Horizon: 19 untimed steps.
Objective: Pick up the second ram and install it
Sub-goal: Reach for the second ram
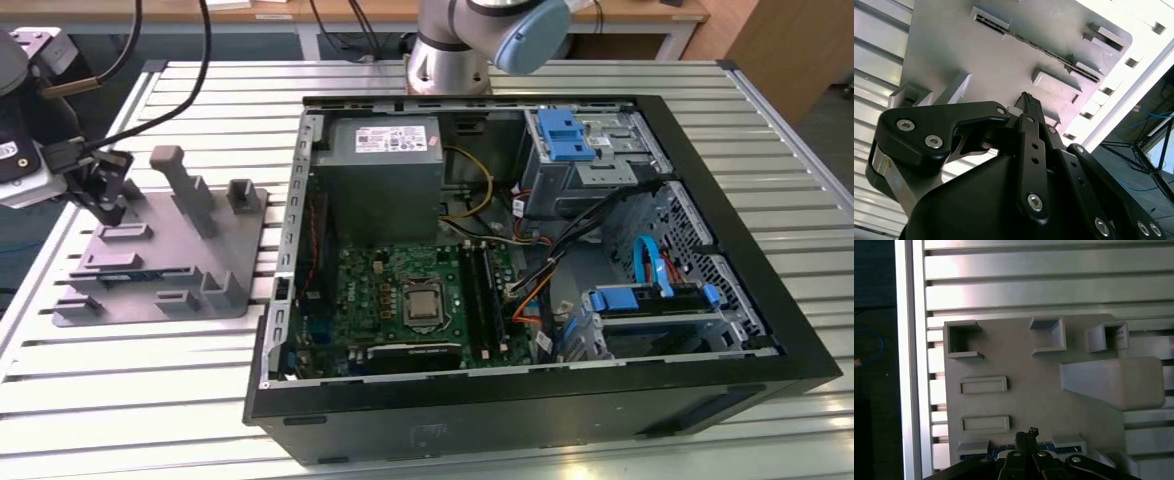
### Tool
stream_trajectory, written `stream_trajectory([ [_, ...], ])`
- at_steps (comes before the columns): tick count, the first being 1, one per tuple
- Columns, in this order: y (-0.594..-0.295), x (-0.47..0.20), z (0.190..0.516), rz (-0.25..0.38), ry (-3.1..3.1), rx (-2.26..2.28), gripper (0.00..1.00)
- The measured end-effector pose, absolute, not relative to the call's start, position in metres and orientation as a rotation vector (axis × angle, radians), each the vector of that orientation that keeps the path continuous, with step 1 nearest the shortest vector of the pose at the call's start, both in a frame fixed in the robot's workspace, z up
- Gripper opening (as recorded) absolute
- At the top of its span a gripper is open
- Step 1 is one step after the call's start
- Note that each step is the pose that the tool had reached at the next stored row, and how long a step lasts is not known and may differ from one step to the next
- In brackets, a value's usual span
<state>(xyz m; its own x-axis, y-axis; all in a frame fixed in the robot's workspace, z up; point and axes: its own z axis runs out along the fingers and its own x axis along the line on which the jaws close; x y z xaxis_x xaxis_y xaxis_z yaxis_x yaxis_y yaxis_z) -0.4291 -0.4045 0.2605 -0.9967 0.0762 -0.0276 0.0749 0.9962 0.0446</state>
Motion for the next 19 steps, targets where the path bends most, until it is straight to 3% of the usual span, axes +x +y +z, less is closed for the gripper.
stream_trajectory([
  [11, -0.419, -0.434, 0.251, 0.065, 3.109, 0.118, 0.10],
  [15, -0.422, -0.434, 0.250, 0.007, 3.109, 0.115, 0.10],
  [19, -0.423, -0.434, 0.243, 0.005, 3.109, 0.113, 0.10],
])
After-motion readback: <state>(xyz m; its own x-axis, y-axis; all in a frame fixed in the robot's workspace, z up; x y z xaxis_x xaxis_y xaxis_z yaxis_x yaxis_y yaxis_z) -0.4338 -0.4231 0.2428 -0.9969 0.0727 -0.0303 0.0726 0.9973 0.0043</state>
